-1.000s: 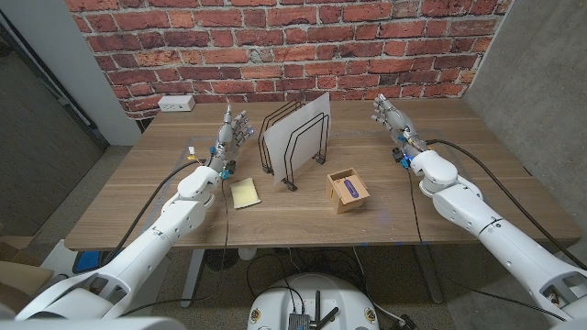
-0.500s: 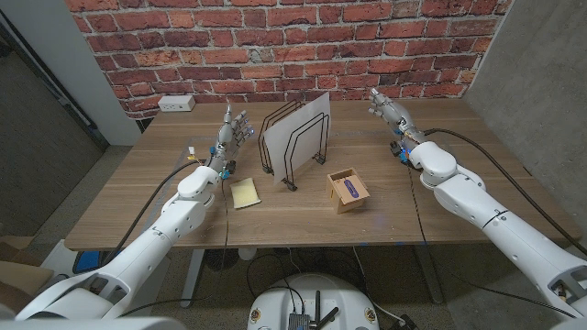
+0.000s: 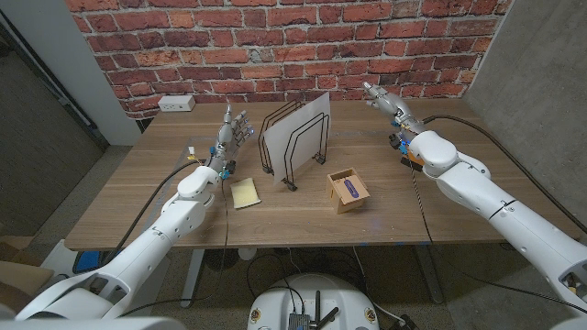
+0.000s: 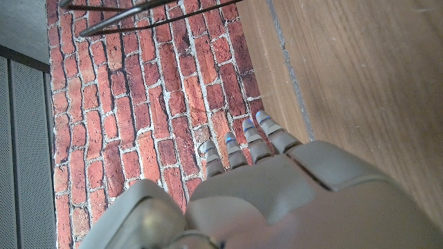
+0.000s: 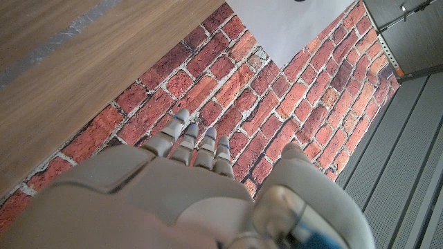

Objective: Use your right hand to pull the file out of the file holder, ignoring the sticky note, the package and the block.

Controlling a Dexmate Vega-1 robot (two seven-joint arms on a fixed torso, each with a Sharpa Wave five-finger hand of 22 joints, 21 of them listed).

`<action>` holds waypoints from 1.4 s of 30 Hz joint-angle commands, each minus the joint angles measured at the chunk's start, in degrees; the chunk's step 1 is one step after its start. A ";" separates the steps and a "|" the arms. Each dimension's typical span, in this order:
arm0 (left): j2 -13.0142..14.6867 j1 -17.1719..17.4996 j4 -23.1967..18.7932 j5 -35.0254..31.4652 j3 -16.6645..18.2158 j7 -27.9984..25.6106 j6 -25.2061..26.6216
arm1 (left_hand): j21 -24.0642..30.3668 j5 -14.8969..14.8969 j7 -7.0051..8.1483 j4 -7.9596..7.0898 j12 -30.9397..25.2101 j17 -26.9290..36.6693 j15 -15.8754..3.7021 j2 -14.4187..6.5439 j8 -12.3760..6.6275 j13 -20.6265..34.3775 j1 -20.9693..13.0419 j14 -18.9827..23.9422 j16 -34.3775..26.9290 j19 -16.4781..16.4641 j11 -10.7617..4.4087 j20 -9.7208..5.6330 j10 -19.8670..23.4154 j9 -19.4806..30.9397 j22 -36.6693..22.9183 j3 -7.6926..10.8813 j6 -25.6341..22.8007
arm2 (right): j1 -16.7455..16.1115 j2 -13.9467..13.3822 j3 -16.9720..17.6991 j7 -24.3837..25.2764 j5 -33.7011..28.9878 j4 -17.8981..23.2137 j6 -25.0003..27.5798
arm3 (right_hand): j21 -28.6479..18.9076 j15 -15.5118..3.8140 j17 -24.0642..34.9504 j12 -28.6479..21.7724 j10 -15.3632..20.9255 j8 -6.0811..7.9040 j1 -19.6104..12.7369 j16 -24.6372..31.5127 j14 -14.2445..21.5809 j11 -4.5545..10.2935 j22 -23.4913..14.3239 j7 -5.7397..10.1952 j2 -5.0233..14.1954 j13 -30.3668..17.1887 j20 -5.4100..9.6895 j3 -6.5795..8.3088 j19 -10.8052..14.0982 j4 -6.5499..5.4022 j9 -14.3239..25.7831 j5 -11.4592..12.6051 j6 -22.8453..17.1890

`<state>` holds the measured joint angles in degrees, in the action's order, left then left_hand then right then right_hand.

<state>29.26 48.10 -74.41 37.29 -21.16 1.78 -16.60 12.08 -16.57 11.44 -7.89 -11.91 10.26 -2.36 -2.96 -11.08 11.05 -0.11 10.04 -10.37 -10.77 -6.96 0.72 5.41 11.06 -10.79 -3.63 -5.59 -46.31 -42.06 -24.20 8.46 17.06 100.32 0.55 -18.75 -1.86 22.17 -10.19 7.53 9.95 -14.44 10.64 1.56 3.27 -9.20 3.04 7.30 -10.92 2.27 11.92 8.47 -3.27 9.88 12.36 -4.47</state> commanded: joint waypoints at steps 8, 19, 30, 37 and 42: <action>0.00 0.02 -0.03 -0.01 -0.01 -0.01 0.00 | 0.39 -0.38 0.53 -0.35 -0.33 0.15 -0.24 -0.55 -0.41 0.30 -0.04 0.31 -0.34 -0.30 -0.52 0.08 -0.01 0.33 -0.32 -0.05 -0.06 | 2.36 -4.03 -1.88 -1.46 -7.84 7.46 7.14 | 1.12 -1.73 -1.24 -0.69 1.12 0.68 -1.53 0.45 0.64 -0.37 -0.18 -0.18 -0.34 0.28 1.78 0.72 0.09 1.71 0.11 0.05 -0.86; -0.02 -0.01 0.02 -0.01 -0.01 0.01 -0.01 | 0.39 -0.38 0.59 -0.36 -0.33 0.15 -0.24 -0.55 -0.42 0.30 -0.03 0.36 -0.36 -0.30 -0.47 0.09 0.00 0.33 -0.32 -0.06 -0.09 | 4.80 -5.10 -3.56 -4.04 -11.71 9.94 10.37 | 2.15 -2.72 -2.41 -0.84 1.94 0.79 -2.21 0.64 1.39 1.00 -0.22 0.42 -0.32 0.43 0.69 1.35 0.11 2.78 0.10 -0.26 -1.28; -0.02 -0.03 0.03 0.00 -0.01 0.02 0.00 | 0.40 -0.37 0.53 -0.36 -0.36 0.15 -0.23 -0.55 -0.41 0.30 -0.02 0.30 -0.34 -0.32 -0.52 0.08 0.08 0.33 -0.32 -0.07 -0.06 | 7.03 -6.06 -5.05 -6.62 -15.53 12.36 13.01 | 3.45 -3.52 -3.95 -0.69 2.14 0.77 -3.55 0.65 1.88 2.10 -0.31 0.81 -0.26 0.52 -2.69 2.32 -0.22 4.48 0.11 -0.59 -1.45; -0.01 -0.02 0.02 0.00 0.00 0.02 0.01 | 0.39 -0.37 0.58 -0.37 -0.36 0.15 -0.22 -0.57 -0.40 0.30 -0.03 0.33 -0.35 -0.30 -0.46 0.13 0.07 0.33 -0.32 -0.07 -0.05 | 9.00 -6.83 -6.34 -9.08 -18.51 14.09 15.05 | 4.12 -3.95 -4.91 -0.60 2.14 0.80 -4.88 0.65 2.02 2.45 -0.35 0.95 -0.06 0.54 -4.08 3.11 -0.04 5.93 0.14 -0.84 -1.62; -0.02 -0.04 0.05 -0.01 -0.01 0.02 0.00 | 0.39 -0.37 0.55 -0.37 -0.36 0.15 -0.23 -0.57 -0.38 0.30 -0.03 0.40 -0.38 -0.29 -0.35 0.13 0.06 0.33 -0.32 -0.08 0.00 | 10.58 -7.40 -7.37 -11.37 -20.65 15.33 16.70 | 4.40 -4.19 -5.38 -0.53 2.04 0.77 -5.28 0.70 1.91 2.64 -0.36 0.99 -0.07 0.54 -5.69 3.33 0.50 6.62 0.16 -1.10 -1.62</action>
<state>29.25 48.09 -74.42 37.29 -21.17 1.80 -16.58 12.07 -16.57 11.44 -7.89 -11.90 10.26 -2.35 -2.96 -11.08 11.04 -0.11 10.03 -10.37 -10.77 -6.96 0.72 5.42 11.06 -10.79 -3.63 -5.59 -38.77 -48.27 -29.56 1.23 1.07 112.98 13.76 -14.53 -2.05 16.82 -10.86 9.28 10.38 -19.18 11.04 3.01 5.45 -9.49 3.86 7.26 -10.40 -2.58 15.13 8.58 2.77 9.88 11.62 -5.92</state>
